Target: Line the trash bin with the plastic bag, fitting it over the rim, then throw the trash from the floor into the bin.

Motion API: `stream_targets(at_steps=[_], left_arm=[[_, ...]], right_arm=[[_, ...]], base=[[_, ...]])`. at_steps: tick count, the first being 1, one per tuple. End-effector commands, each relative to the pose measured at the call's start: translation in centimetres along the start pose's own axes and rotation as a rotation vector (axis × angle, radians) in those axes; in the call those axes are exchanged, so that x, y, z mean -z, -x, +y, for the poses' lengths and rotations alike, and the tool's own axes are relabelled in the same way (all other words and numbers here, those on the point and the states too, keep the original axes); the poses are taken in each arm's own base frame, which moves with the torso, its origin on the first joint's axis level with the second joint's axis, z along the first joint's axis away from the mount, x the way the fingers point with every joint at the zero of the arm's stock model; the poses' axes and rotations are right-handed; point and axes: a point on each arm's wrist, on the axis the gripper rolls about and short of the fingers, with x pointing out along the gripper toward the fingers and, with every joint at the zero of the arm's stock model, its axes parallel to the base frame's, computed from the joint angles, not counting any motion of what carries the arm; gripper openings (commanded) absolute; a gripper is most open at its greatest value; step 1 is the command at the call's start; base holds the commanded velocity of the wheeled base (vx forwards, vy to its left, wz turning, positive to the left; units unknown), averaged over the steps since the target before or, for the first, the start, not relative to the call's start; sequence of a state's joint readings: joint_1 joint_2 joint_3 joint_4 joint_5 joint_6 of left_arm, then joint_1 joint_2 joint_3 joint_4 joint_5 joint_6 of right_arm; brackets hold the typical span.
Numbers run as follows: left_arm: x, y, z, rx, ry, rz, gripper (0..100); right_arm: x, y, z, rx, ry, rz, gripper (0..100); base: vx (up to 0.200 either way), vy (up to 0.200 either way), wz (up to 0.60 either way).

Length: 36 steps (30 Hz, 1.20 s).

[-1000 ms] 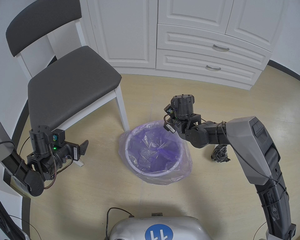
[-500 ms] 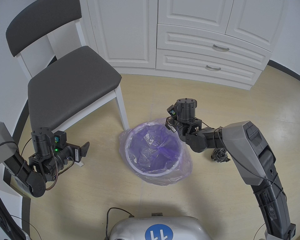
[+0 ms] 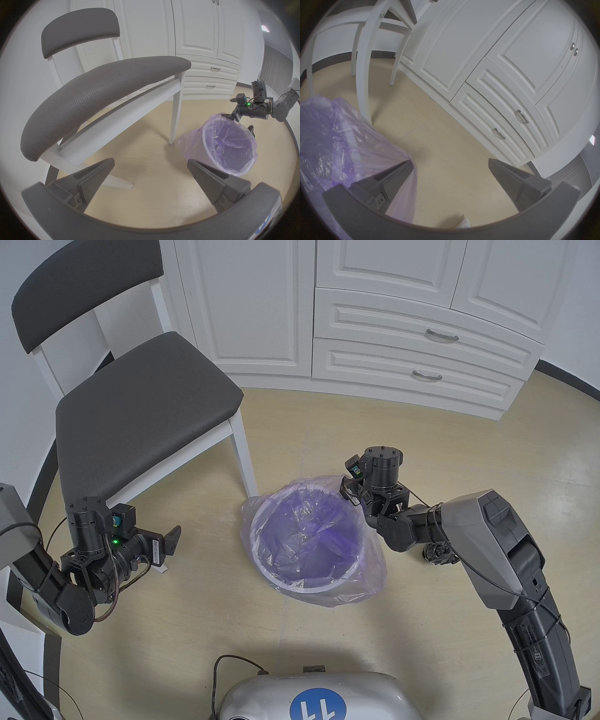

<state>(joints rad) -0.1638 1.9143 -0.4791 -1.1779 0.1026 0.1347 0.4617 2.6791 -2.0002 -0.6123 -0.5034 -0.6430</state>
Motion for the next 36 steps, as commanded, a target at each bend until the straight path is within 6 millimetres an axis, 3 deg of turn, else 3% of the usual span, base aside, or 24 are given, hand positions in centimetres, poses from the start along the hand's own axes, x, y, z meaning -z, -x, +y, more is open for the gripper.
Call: stream_targets(at_steps=[1,6,11,12,13,15,17,19,21,23,24,30,33,36], left_arm=[[0.4,-0.3,-0.1,0.001,-0.001,0.005,100],[0.6,-0.5,-0.1,0.001,-0.020,0.010,100],[0.7,-0.7,-0.1,-0.002,-0.021,-0.002,100],[0.7,-0.7,-0.1,-0.002,-0.021,-0.002,100],[0.8,-0.8,0.0,-0.006,-0.020,-0.009,100],[0.8,-0.7,0.0,-0.007,-0.018,-0.011,100],[0.7,-0.7,0.4,-0.012,-0.013,-0.025,100],[0.8,-0.7,0.4,-0.011,-0.013,-0.027,100],[0.8,-0.7,0.4,0.000,-0.013,-0.027,100],[0.8,-0.7,0.4,0.003,-0.013,-0.027,100],[1.0,-0.5,0.3,0.039,-0.012,-0.025,100],[1.1,-0.6,0.7,0.051,-0.006,-0.023,100],[1.1,-0.6,0.7,0.052,-0.006,-0.023,100],[0.9,-0.4,0.5,0.054,-0.009,-0.030,100]], right_arm=[[1.1,-0.4,0.6,-0.007,0.009,0.020,100],[0.9,-0.3,0.4,-0.006,0.003,0.017,100],[-2.8,1.2,-1.8,-0.003,-0.014,-0.012,100],[-2.8,1.2,-1.8,-0.003,-0.014,-0.012,100],[-4.4,2.1,-3.1,-0.018,-0.022,-0.007,100],[-4.9,2.4,-3.7,-0.023,-0.027,0.002,100],[-6.4,3.7,-5.7,-0.065,-0.064,0.065,100],[-5.8,4.1,-6.5,-0.103,-0.112,0.155,100],[-4.1,3.6,-7.4,-0.112,-0.200,0.265,100],[-3.8,3.5,-7.5,-0.111,-0.216,0.279,100],[-2.2,2.9,-8.3,-0.111,-0.413,0.350,100],[-0.9,3.1,-10.8,-0.152,-0.854,0.492,100],[-0.5,3.5,-10.8,-0.156,-0.979,0.530,100],[0.9,4.3,-9.2,-0.161,-1.071,0.610,100]], base=[[0.000,0.000,0.00],[0.000,0.000,0.00],[0.000,0.000,0.00],[0.000,0.000,0.00],[0.000,0.000,0.00],[0.000,0.000,0.00],[0.000,0.000,0.00],[0.000,0.000,0.00],[0.000,0.000,0.00],[0.000,0.000,0.00],[0.000,0.000,0.00],[0.000,0.000,0.00],[0.000,0.000,0.00],[0.000,0.000,0.00]])
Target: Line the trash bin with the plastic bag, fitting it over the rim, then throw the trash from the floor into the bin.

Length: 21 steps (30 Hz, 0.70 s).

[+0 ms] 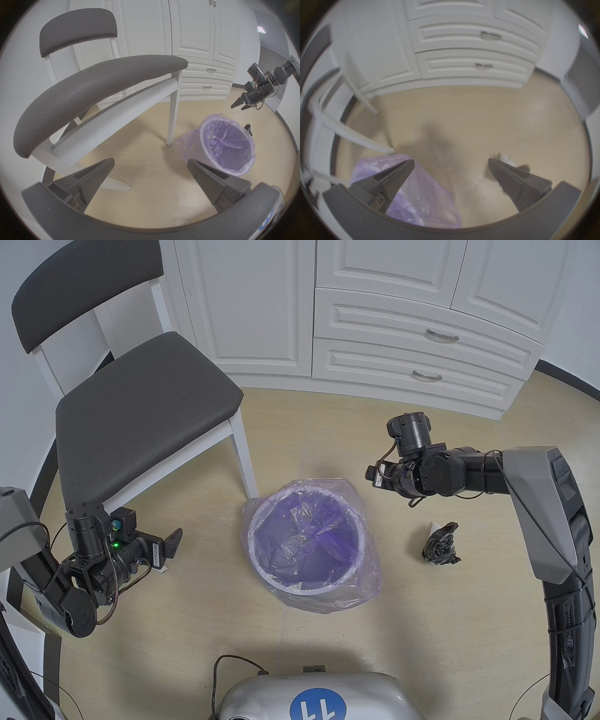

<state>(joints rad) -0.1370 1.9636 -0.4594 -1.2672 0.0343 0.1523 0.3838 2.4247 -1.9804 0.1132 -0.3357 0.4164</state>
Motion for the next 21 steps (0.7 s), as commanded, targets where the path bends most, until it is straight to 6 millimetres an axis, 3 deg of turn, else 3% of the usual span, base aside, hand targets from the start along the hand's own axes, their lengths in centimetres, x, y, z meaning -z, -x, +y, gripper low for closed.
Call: stream_targets(at_steps=[1,6,14,21], left_arm=[[0.0,0.2,0.0,0.015,0.001,-0.005,100],[-0.1,0.3,0.0,0.011,-0.001,-0.009,100],[0.0,0.0,0.0,0.003,0.000,-0.031,100],[0.0,0.1,-0.2,0.011,-0.003,-0.027,100]], right_arm=[[0.8,0.7,-2.4,-0.004,-0.218,0.138,100],[4.3,-1.5,-1.4,-0.058,-0.258,0.091,100],[6.1,-2.6,-1.4,-0.116,-0.324,0.012,100],[8.3,-4.0,-1.1,-0.123,-0.304,0.064,100]], base=[[0.000,0.000,0.00],[0.000,0.000,0.00],[0.000,0.000,0.00],[0.000,0.000,0.00]])
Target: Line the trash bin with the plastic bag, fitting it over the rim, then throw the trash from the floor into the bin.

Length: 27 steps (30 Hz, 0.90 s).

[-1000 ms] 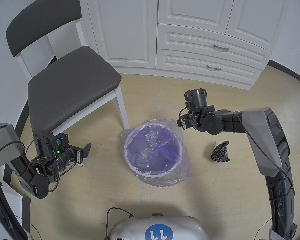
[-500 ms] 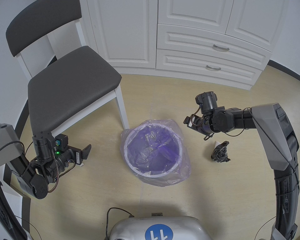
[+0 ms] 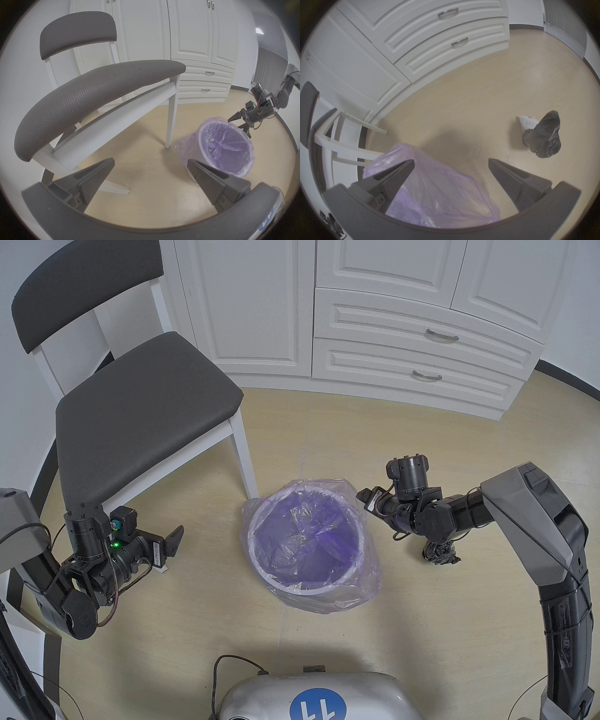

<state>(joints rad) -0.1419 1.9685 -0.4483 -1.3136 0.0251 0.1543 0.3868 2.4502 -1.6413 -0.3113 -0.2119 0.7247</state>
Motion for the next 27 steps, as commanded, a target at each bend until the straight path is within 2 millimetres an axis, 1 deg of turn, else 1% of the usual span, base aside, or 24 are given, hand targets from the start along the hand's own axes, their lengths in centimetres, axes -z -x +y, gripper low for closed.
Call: stream_targets(at_steps=[1,4,9,15,20,27], left_arm=[[0.2,-0.1,-0.1,0.004,-0.002,0.006,100],[0.3,-0.1,-0.2,0.004,-0.002,0.011,100],[0.6,-0.3,-0.5,0.009,-0.006,0.022,100],[0.7,-0.3,-0.7,0.017,-0.007,0.024,100],[1.2,-0.6,-0.9,0.023,-0.007,0.040,100],[2.7,-1.9,-2.2,0.060,-0.009,0.073,100]], right_arm=[[2.1,-1.4,-0.9,0.024,0.018,0.047,100],[2.7,-1.8,-1.2,0.033,0.030,0.057,100],[3.7,-2.9,-2.3,0.052,0.045,0.091,100],[4.6,-3.4,-2.9,0.060,0.052,0.120,100],[5.1,-3.9,-3.5,0.071,0.062,0.135,100],[5.8,-4.5,-4.6,0.093,0.068,0.153,100]], base=[[0.000,0.000,0.00],[0.000,0.000,0.00],[0.000,0.000,0.00],[0.000,0.000,0.00],[0.000,0.000,0.00],[0.000,0.000,0.00]])
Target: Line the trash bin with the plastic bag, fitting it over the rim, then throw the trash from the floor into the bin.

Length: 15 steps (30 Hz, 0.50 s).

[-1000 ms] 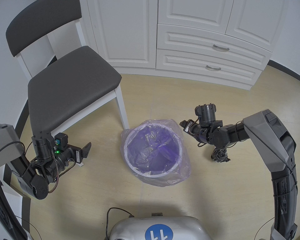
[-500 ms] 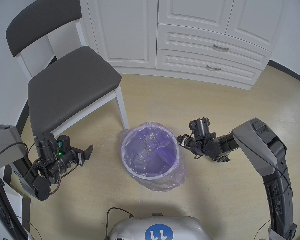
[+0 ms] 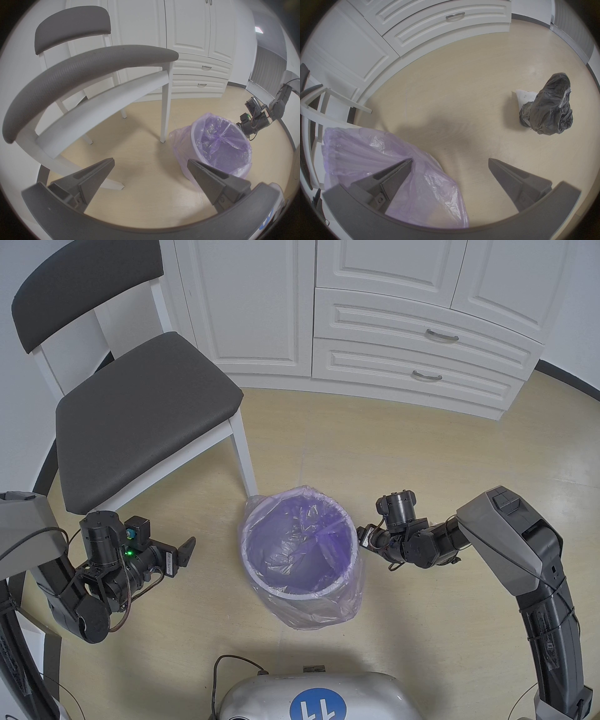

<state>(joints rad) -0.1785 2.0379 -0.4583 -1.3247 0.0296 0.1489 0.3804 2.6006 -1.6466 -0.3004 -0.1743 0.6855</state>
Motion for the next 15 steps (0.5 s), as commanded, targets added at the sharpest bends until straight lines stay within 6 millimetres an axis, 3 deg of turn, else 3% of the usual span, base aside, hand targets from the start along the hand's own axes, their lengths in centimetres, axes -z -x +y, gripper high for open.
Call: stream_targets(at_steps=[1,6,7,9,15], left_arm=[[1.6,-1.1,-1.0,0.025,-0.006,0.031,100],[1.9,-1.4,-1.2,0.014,-0.007,0.021,100],[2.2,-1.7,-1.7,0.003,-0.011,0.022,100],[2.5,-1.8,-2.2,0.015,-0.014,0.034,100],[3.6,-2.6,-3.3,0.042,-0.001,0.062,100]], right_arm=[[0.6,-0.7,-0.8,0.020,0.001,0.016,100],[0.4,-0.5,-0.7,0.017,0.000,0.012,100],[-1.1,1.2,0.0,-0.002,-0.005,-0.013,100],[-2.0,2.9,0.6,-0.021,-0.003,-0.025,100],[-2.8,6.0,0.9,-0.024,0.107,-0.035,100]], base=[[0.000,0.000,0.00],[0.000,0.000,0.00],[0.000,0.000,0.00],[0.000,0.000,0.00],[0.000,0.000,0.00]])
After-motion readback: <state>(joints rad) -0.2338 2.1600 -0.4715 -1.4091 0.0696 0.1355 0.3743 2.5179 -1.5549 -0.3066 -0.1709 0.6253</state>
